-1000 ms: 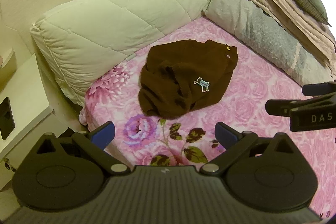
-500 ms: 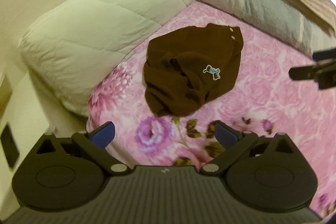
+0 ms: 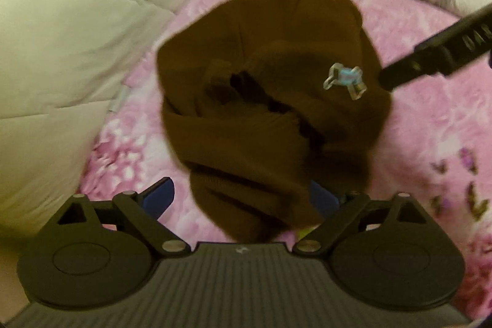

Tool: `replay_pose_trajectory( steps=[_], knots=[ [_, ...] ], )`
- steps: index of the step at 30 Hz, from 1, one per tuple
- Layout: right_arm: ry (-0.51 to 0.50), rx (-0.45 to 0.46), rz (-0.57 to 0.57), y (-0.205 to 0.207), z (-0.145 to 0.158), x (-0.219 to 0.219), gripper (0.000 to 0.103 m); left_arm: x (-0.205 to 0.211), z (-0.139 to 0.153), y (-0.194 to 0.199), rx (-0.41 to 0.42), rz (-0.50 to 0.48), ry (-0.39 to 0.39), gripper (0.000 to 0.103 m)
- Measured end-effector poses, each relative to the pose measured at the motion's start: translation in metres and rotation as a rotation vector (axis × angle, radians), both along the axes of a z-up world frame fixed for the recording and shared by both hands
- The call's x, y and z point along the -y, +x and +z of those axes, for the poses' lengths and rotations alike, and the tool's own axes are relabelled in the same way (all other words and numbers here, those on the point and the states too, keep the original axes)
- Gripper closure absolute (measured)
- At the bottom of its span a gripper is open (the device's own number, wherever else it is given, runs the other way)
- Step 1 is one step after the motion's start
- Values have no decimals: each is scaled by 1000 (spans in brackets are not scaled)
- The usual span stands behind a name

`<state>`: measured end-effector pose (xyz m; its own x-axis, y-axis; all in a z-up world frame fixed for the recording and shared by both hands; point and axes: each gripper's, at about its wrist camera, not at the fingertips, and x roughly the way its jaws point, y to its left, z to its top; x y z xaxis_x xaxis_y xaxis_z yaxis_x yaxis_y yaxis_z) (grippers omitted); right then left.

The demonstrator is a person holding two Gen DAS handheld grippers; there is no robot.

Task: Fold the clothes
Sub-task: 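Grasp the brown cardigan with the left tool while the right tool grasps it too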

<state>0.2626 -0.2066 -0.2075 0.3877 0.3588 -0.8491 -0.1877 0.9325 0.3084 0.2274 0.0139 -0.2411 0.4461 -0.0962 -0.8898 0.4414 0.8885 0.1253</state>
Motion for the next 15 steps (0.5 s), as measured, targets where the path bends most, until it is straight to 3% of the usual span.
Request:
replay_pose_trajectory(
  steps=[3, 4, 5, 6, 7, 8, 9, 10, 12, 15],
  knots=[
    [27, -25, -88, 24, -35, -5, 1, -2, -28, 19, -20, -20, -3, 16],
    [28, -30, -116, 30, -43, -7, 7, -2, -35, 23, -26, -30, -2, 22],
    [35, -40, -140, 37, -52, -7, 35, -1, -38, 25, -29, -38, -2, 28],
    [40, -57, -161, 43, -58, -7, 50, -1, -40, 26, -35, -45, -4, 40],
    [40, -63, -180, 46, -60, -7, 50, -1, -40, 27, -40, -51, -12, 56],
    [47, -61, -195, 48, -60, -6, 60, -2, -39, 27, -45, -57, -19, 66],
    [53, -55, -196, 48, -57, -4, 74, -1, -36, 25, -46, -66, -24, 83],
    [52, -44, -191, 47, -51, -2, 80, 0, -31, 22, -44, -82, -26, 95],
    [89, -20, -204, 44, -34, 14, 88, 3, -18, 15, -28, -114, -33, 99],
    [136, 35, -253, 29, -1, 48, 91, 10, 12, -3, 8, -187, -83, 101]
  ],
)
